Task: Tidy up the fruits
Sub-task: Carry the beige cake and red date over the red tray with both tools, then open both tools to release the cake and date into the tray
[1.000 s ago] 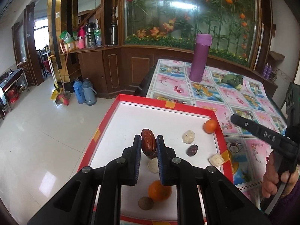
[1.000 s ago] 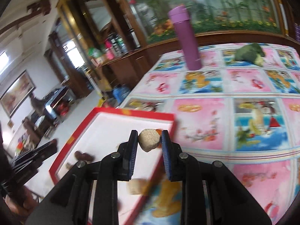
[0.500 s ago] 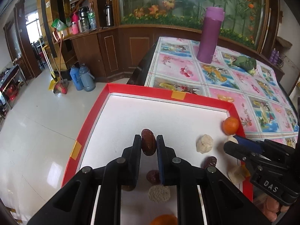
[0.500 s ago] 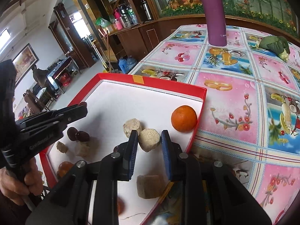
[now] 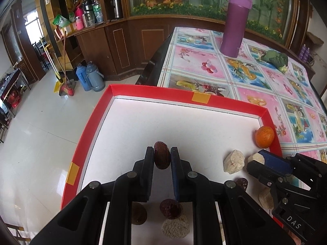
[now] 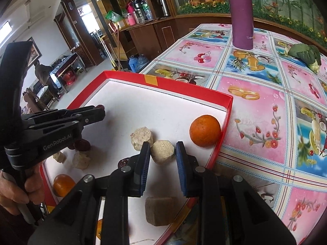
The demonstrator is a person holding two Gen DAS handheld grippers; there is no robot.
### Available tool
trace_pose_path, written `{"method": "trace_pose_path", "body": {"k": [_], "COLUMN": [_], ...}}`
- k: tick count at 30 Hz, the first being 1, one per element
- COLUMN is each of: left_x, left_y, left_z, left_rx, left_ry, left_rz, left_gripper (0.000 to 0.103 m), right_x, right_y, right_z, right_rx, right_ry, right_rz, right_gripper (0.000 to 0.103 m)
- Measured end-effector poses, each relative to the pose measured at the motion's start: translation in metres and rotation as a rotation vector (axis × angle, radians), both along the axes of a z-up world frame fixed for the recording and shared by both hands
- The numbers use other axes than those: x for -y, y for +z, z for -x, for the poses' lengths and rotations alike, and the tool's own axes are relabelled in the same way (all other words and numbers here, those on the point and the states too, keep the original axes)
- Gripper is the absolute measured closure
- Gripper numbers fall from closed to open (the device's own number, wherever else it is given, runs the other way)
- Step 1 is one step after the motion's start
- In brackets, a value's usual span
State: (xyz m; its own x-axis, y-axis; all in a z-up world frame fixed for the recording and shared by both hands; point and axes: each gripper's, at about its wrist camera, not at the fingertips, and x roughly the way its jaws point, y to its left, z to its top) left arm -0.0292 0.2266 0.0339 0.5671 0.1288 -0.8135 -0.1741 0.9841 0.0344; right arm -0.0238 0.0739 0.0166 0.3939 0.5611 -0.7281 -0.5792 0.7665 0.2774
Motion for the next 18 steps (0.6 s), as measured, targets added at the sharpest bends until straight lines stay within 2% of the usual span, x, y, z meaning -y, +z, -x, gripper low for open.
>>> {"method": "trace_pose_path", "body": {"k": [9,11,13,16,18], "left_x": [-0.001,-0.002,-0.002,0.001,0.006], "left_y": [-0.002,0.001,0.007,0.018,0.028], "left_z": [-0.001,0.003,0.007,0.020,0.031], "left_rx": [-0.034,-0.025,-0.001,0.049,0.089], "left_ry": [0.025,0.042,0.058,0.073,0.077], "left_rz": [-0.032,-0.039,-0.042,-0.059,-0.076], "left_gripper": [0.087,0.079,0.070,0.054,0.049], "right_x": [-0.003,-0.003,-0.002,0.001,0.004], "right_y": [0.001,0.002,0.005,0.015,0.020], "right_z": [0.001,0.002,0.004,0.012,0.017], "right_rx": [-0.004,-0.001,0.010,0.059,0.094], "right_ry": [0.017,0.018,0.021,0.026,0.020], "right_rz": [0.024,0.028,0.021,0.002,0.002], "right_gripper": [0.075,0.072,0.064,0.061,0.060]}}
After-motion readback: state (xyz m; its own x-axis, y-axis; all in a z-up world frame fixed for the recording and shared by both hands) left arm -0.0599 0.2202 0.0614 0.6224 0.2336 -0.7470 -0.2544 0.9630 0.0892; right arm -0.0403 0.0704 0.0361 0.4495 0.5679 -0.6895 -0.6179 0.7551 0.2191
